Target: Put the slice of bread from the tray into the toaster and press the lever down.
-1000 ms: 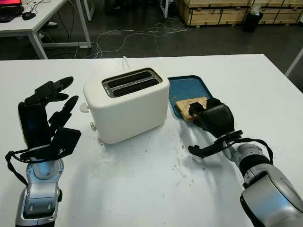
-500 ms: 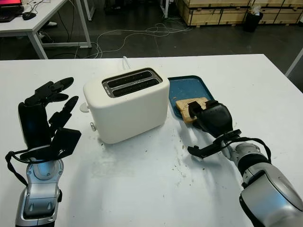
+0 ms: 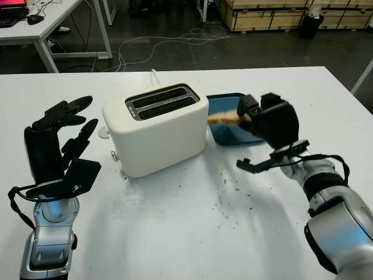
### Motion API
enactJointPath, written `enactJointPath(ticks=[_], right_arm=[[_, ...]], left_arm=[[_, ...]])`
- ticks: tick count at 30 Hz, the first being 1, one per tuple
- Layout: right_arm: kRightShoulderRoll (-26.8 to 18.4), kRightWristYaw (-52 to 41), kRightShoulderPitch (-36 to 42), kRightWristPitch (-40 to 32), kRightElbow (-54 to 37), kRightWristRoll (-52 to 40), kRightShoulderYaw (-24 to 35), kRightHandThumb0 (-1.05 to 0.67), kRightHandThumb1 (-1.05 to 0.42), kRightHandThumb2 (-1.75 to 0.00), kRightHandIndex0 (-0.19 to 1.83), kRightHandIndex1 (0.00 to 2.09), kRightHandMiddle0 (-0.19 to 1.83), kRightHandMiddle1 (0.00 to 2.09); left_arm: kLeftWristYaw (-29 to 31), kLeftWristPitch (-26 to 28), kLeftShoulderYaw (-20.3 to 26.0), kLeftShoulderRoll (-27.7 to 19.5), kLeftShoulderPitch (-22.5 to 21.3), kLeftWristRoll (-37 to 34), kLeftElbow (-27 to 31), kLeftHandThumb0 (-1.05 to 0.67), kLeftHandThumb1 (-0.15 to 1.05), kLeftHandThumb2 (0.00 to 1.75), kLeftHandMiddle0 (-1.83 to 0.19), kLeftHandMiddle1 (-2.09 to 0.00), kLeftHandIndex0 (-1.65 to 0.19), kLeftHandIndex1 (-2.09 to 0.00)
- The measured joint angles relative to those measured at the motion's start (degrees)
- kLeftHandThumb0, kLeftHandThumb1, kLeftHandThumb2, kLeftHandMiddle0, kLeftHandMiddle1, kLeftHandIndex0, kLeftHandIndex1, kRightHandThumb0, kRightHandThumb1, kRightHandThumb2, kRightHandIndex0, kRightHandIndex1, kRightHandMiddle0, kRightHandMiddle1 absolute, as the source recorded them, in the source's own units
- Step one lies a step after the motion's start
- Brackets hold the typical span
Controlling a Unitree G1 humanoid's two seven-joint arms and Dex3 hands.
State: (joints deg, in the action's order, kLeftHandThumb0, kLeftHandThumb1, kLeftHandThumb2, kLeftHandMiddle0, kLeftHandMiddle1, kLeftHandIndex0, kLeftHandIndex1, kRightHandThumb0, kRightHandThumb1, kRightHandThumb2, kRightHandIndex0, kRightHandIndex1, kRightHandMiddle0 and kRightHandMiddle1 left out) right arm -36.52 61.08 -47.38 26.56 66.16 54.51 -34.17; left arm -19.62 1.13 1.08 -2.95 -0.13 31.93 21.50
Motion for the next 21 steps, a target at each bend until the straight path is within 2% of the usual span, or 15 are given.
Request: enactJointPath(ticks=[8,12,16,18,21], right_arm=[[-1.23,-0.49,-2.12,1.06,-2.63,0.00,0.68,-0.36,-0.87,-0.02,0.94,1.75,0.70,1.75],[-1.25,-5.51,-2.66,4.71,-2.67,-2.44,3.27,-0.31,-0.89,-0.01,0.95,1.75,0.75,1.70],[-2.52,-11.98,-4.89,5.48,-3.22,-4.44,6.14,-0.23,-0.83,0.00,0.98,1.69,0.86,1.52],[-3.63,-14.90,-6.56,5.48,-3.64,-4.59,7.24,-0.18,-0.81,0.00,1.02,1.60,0.93,1.39],[-4.83,-18.21,-9.28,5.48,-3.84,-4.60,8.45,-0.22,-0.82,-0.01,1.03,1.53,0.97,1.28]], left_arm=[[0.07,0.00,-0.08,-0.01,0.08,-0.40,-0.01,-0.19,0.87,0.00,-0.62,-1.06,-0.89,-0.20],[0.18,0.00,-0.08,-0.02,0.08,-0.48,-0.01,-0.21,0.88,0.00,-0.60,-1.06,-0.88,-0.20],[0.28,0.01,-0.12,-0.02,0.08,-0.49,-0.01,-0.21,0.87,0.00,-0.60,-1.06,-0.88,-0.21],[0.28,0.01,-0.12,-0.02,0.08,-0.46,-0.01,-0.21,0.87,0.00,-0.62,-1.07,-0.89,-0.21],[0.28,0.02,-0.16,-0.03,0.07,-0.36,-0.01,-0.22,0.87,0.00,-0.62,-1.06,-0.89,-0.21]])
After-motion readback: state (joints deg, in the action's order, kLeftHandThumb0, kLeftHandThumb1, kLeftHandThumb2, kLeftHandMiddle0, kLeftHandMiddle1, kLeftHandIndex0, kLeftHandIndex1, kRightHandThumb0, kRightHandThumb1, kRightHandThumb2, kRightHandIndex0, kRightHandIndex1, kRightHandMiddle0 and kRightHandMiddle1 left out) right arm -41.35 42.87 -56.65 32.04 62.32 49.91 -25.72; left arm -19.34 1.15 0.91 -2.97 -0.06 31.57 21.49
